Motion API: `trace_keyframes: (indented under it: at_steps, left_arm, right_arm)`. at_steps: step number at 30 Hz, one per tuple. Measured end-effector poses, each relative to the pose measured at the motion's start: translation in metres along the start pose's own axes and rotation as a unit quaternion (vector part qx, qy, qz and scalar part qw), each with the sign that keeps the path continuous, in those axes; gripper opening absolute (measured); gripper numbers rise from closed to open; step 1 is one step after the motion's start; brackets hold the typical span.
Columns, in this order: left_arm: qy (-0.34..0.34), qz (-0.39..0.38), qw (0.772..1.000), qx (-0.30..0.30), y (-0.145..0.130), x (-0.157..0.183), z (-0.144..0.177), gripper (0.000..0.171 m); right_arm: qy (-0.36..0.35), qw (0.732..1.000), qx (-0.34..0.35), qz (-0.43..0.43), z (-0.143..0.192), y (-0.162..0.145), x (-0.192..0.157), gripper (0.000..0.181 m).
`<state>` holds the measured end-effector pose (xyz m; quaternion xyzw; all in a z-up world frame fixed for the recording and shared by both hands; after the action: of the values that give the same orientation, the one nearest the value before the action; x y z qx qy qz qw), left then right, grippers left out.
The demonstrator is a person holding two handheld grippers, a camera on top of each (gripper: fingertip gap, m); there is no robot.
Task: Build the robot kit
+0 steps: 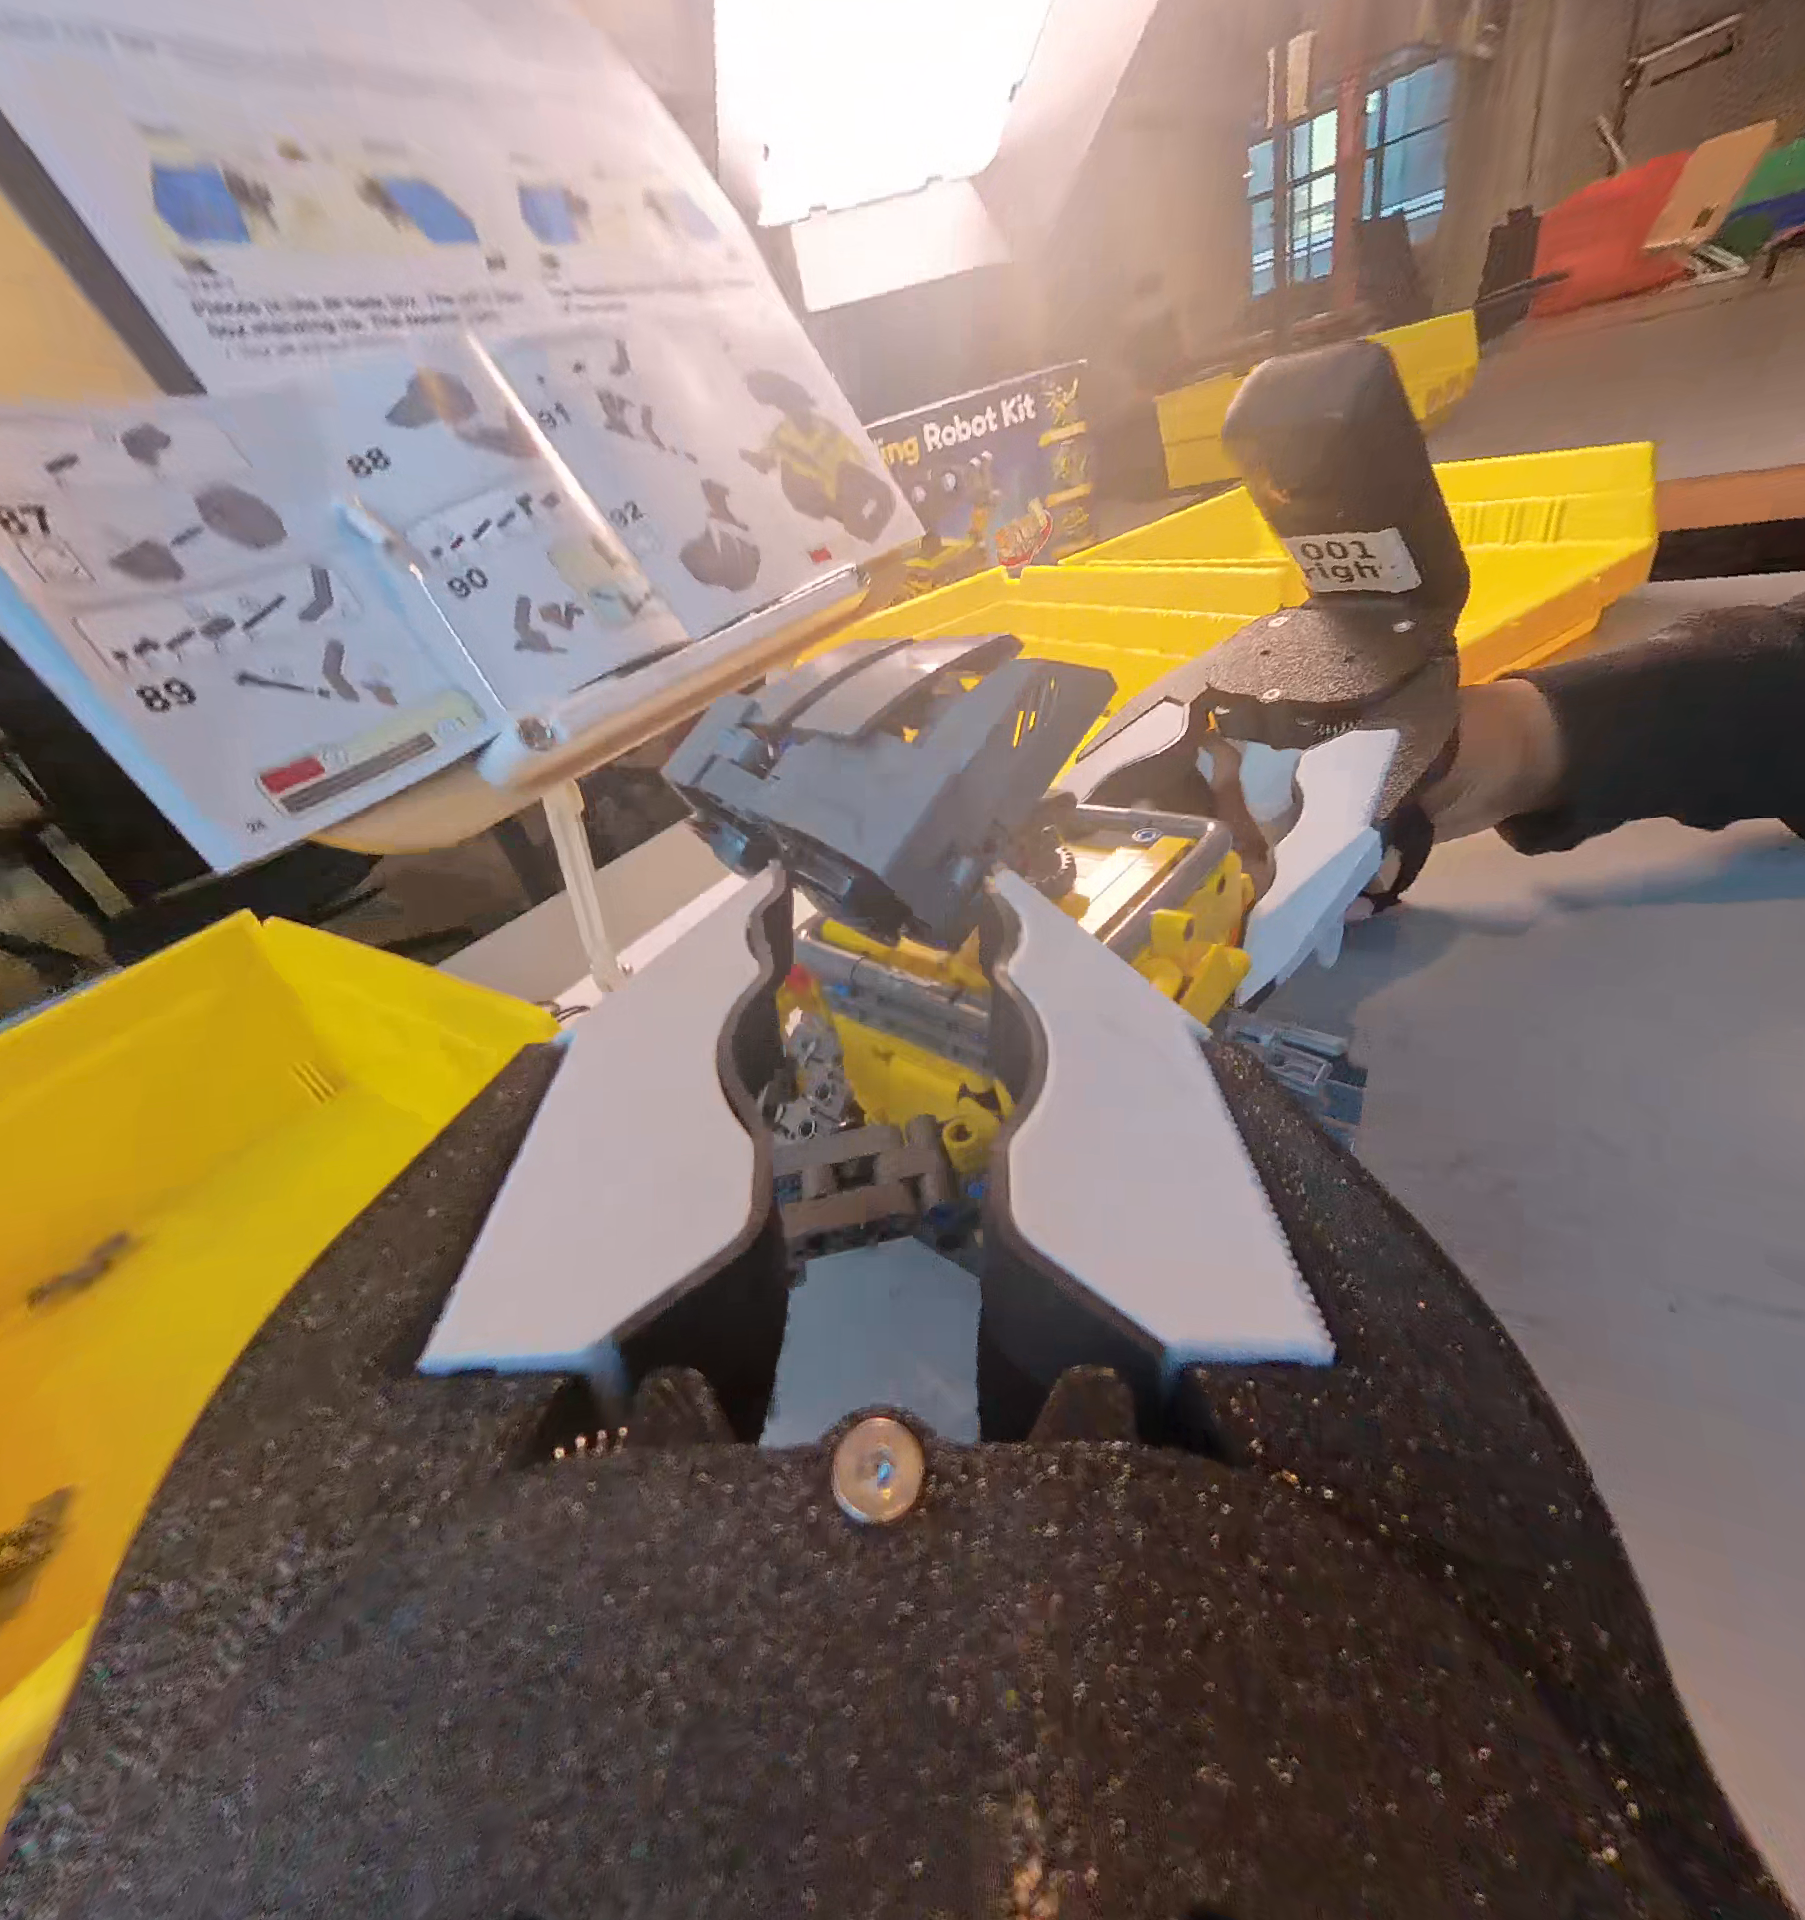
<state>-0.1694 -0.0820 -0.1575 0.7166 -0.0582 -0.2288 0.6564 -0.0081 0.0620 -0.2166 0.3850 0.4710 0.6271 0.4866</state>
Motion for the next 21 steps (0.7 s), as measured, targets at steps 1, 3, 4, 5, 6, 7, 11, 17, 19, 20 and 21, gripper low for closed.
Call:
trace_keyframes:
  at_steps: [1, 3, 4, 5, 6, 7, 11, 17, 19, 20, 21]
  left_arm:
    - [-0.002, -0.005, 1.0, 0.002, 0.002, 0.003, -0.001, 0.032]
    - [0.005, -0.019, 1.0, 0.01, 0.007, 0.006, -0.002, 0.031]
    - [0.009, -0.028, 0.999, 0.012, 0.009, 0.008, -0.003, 0.031]
    - [0.011, -0.037, 0.999, 0.015, 0.01, 0.01, -0.003, 0.031]
    - [0.014, -0.042, 0.999, 0.018, 0.011, 0.012, -0.004, 0.031]
    - [0.017, -0.045, 0.999, 0.02, 0.012, 0.013, -0.005, 0.031]
    - [0.023, -0.053, 0.998, 0.018, 0.013, 0.013, -0.006, 0.031]
    - [0.046, -0.032, 0.998, 0.001, 0.005, -0.001, -0.001, 0.016]
    - [0.048, -0.024, 0.999, -0.003, -0.001, -0.005, 0.001, 0.006]
    - [0.051, -0.019, 0.998, -0.006, -0.003, -0.007, 0.001, 0.008]
    - [0.051, -0.014, 0.999, -0.006, -0.004, -0.008, 0.001, 0.009]
  right_arm:
    - [0.0, 1.0, 0.0, 0.0, 0.0, 0.0, 0.0, 0.101]
    - [0.001, 1.0, 0.0, -0.002, 0.0, 0.0, 0.0, 0.101]
    - [0.0, 1.0, 0.0, -0.002, -0.001, 0.0, 0.0, 0.101]
    - [-0.002, 1.0, 0.0, -0.002, -0.001, 0.0, 0.0, 0.101]
    - [-0.003, 1.0, 0.0, -0.002, -0.001, 0.0, 0.0, 0.101]
    - [-0.006, 1.0, 0.0, -0.003, -0.001, 0.0, -0.001, 0.101]
    - [-0.015, 1.0, -0.001, -0.005, -0.001, 0.0, -0.002, 0.101]
    - [-0.03, 1.0, 0.0, -0.002, -0.002, 0.001, -0.005, 0.101]
    - [-0.035, 0.999, -0.001, -0.003, -0.001, 0.001, -0.007, 0.101]
    - [-0.038, 0.999, -0.001, -0.003, 0.0, 0.001, -0.008, 0.101]
    - [-0.041, 0.999, -0.002, -0.003, 0.0, 0.001, -0.009, 0.101]
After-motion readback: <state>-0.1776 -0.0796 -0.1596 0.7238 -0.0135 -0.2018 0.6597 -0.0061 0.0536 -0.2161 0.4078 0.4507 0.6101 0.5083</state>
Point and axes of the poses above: each gripper's, where its closed fingertips meet, z back along the fingers, y out of its top, x = y × z across the jaws, the point moved 8 cm from there along z, back along the fingers, and after that the axes turned 2 degrees about x, right-handed, at the moved point
